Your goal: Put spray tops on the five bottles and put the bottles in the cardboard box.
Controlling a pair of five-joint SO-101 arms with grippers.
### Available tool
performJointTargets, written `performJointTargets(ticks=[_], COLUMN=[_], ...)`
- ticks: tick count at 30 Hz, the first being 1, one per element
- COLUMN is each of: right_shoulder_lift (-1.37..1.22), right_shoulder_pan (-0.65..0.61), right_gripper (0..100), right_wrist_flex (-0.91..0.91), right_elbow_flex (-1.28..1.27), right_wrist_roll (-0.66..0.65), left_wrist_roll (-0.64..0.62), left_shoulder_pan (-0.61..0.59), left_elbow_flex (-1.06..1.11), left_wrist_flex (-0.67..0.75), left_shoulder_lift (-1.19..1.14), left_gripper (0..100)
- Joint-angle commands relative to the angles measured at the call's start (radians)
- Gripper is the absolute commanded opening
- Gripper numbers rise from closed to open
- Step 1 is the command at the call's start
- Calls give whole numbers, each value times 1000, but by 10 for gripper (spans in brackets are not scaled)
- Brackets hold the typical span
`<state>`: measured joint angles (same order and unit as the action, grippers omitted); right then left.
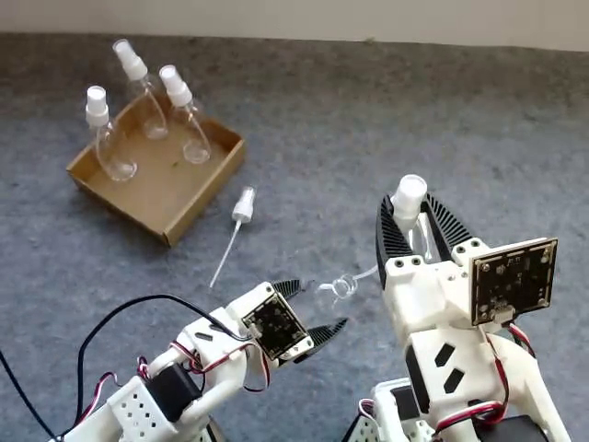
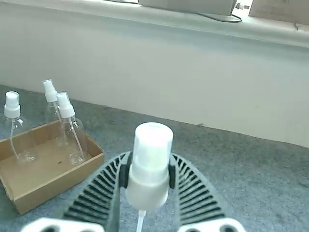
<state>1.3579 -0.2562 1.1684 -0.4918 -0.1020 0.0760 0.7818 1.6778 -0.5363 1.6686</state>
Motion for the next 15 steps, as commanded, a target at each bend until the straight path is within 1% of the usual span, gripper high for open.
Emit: performJointTargets(ticks=[1, 4, 8, 15], right_shoulder_lift=[5, 24, 77, 113], right_shoulder_pan=[12, 13, 12, 7], right_gripper=[4, 4, 4, 4], right_wrist_flex=[-25, -30, -27, -25], right_elbow_flex=[22, 22, 50, 48], right_wrist_roll=[5, 3, -41, -40], left_wrist_roll=[8, 8, 8, 8], left_shoulder_pan=[13, 8, 7, 8], left_elbow_flex=[24, 24, 24, 24], left_wrist_flex=[25, 25, 25, 25], left_shoulder_lift=[12, 12, 12, 12], left_gripper=[81, 81, 81, 81])
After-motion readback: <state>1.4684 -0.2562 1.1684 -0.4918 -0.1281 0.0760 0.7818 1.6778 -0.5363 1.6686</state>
